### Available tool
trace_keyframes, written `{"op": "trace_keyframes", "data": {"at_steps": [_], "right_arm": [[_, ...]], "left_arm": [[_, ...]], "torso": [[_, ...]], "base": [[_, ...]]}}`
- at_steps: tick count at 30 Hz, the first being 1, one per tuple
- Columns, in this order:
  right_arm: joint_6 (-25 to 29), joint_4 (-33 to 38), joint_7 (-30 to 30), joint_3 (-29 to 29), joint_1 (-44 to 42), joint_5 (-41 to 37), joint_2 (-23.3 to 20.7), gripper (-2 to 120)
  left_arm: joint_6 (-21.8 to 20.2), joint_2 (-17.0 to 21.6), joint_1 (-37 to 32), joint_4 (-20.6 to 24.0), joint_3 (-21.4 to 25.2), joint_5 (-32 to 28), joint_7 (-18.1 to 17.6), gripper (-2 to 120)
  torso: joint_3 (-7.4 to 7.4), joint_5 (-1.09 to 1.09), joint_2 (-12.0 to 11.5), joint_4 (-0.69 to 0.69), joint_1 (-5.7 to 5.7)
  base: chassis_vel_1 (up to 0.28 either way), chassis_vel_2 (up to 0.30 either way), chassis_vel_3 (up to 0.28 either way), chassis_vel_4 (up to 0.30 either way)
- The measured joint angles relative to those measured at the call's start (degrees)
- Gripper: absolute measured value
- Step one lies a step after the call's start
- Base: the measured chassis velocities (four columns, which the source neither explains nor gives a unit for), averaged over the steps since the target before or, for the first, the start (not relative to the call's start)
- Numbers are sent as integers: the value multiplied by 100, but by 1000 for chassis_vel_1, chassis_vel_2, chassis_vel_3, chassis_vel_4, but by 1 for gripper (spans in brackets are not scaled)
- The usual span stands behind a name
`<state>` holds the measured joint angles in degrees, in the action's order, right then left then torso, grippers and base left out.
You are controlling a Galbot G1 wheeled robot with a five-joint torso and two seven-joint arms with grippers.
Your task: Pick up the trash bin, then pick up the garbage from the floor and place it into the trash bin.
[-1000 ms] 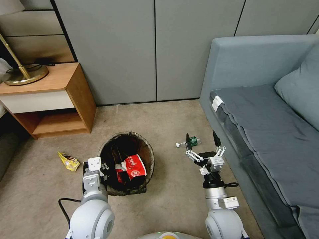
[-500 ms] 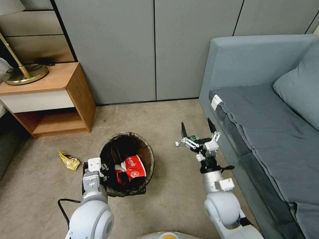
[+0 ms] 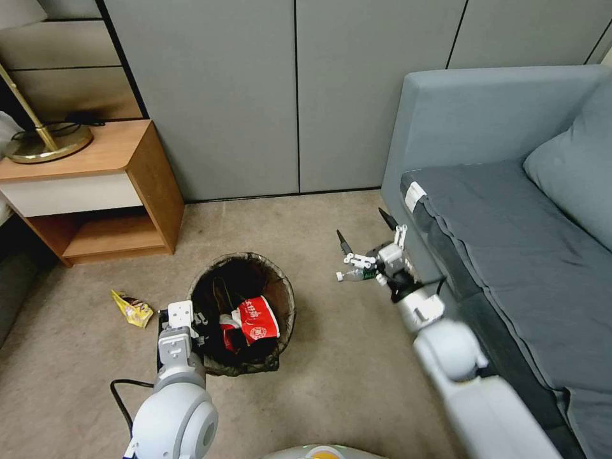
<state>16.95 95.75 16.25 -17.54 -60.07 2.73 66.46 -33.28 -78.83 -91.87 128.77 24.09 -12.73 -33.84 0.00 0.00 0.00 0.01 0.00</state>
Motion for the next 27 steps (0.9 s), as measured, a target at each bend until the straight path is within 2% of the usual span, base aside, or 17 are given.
{"op": "trace_keyframes", "data": {"at_steps": [1, 2, 5, 10, 14, 15, 17, 27], "right_arm": [[10, -326, 212, 24, 228, 167, -128, 100], [10, -326, 212, 24, 228, 167, -128, 100], [103, -1270, 593, 178, 877, 708, -395, 100], [139, -1876, 795, 361, 1420, 1211, -502, 100], [279, -2717, 843, 517, 2001, 1847, -349, 100], [279, -2717, 843, 517, 2001, 1847, -349, 100], [439, -3284, 865, 580, 2300, 2186, -204, 100], [577, -4320, 733, 980, 2791, 2699, 235, 100]], "left_arm": [[0, -4, -5, 0, 0, 4, 0, 0], [0, -4, -5, 0, 0, 4, 0, 0], [0, -8, -4, -10, 0, 12, -1, 0], [0, -38, 4, -45, -1, 26, -3, 0], [-4, -72, 32, -92, -18, 50, -7, 0], [-4, -72, 32, -92, -18, 50, -7, 0], [-9, -81, 51, -111, -22, 52, -13, 0], [-11, -112, 22, -126, -20, 87, -21, 0]], "torso": [[0, 1, 0, 0, 0], [0, 1, 0, 0, 0], [0, 3, 0, -1, 1], [0, 1, 0, -2, 0], [0, 1, 0, 0, 0], [0, 1, 0, 0, 0], [0, 1, 0, -1, 0], [0, 1, 0, 1, 0]], "base": [[0, 0, 0, 0], [0, 0, 0, 0], [0, 0, 0, 0], [0, 0, 0, 0], [0, 0, 0, 0], [0, 0, 0, 0], [0, 0, 0, 0], [0, 0, 0, 0]]}}
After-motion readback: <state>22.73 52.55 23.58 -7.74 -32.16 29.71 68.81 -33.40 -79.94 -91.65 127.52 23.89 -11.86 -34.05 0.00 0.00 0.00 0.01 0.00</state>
